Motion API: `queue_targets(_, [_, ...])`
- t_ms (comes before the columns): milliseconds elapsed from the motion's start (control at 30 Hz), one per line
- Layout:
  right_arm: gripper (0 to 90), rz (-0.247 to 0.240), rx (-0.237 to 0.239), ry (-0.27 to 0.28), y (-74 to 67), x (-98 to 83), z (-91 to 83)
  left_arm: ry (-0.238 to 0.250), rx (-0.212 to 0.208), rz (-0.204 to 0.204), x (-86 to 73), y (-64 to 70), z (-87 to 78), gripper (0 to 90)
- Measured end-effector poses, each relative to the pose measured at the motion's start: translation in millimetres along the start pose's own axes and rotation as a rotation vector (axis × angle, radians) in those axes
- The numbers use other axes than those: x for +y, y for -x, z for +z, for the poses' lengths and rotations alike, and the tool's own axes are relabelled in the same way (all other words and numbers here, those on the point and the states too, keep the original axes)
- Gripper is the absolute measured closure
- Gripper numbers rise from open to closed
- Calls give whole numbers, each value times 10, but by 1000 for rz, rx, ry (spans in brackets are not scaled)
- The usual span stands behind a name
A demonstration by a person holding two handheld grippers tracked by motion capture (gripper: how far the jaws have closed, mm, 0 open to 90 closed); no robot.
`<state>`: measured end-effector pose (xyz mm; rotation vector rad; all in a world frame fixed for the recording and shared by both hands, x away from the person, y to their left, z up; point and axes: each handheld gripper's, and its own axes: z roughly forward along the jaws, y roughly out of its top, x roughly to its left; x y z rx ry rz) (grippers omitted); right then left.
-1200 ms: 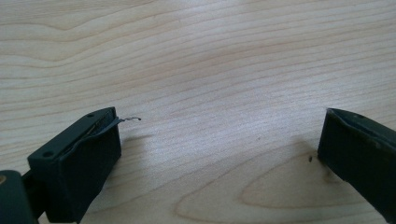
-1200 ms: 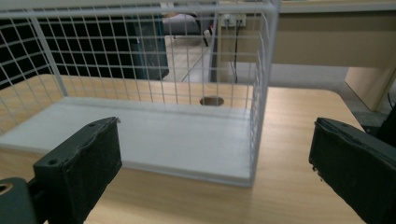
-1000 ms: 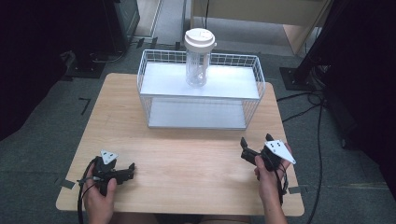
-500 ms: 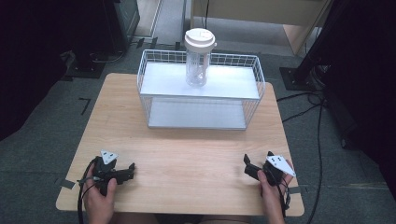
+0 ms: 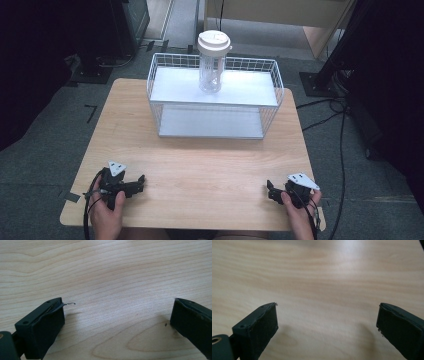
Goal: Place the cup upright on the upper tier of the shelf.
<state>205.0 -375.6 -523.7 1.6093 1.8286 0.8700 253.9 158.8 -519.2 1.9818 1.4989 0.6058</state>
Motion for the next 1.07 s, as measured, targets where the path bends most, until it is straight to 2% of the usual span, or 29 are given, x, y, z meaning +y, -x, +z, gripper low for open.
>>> queue_targets(67, [31, -27, -10, -62, 20, -33, -8, 0, 0, 0, 0, 0, 0, 0])
queue_targets(133, [31, -12, 19, -75, 51, -58, -31, 1, 0, 0, 0, 0, 0, 0])
queue_targets(400, [21, -30, 46, -74, 120, -183, -173, 2, 1, -3, 3, 2, 4, 0])
queue_targets(467, [19, -11, 31, -30, 134, -275, -221, 2, 1, -3, 4, 2, 5, 0])
queue_targets(833, [0, -34, 56, -68, 183, -219, -192, 2, 1, -5, 6, 6, 7, 0])
queue_targets(900, [0, -50, 66, -72, 210, -214, -191, 2, 2, -5, 6, 6, 7, 0])
queue_targets(1067, [0, -46, 68, -76, 232, -213, -195, 2, 1, -5, 6, 5, 7, 0])
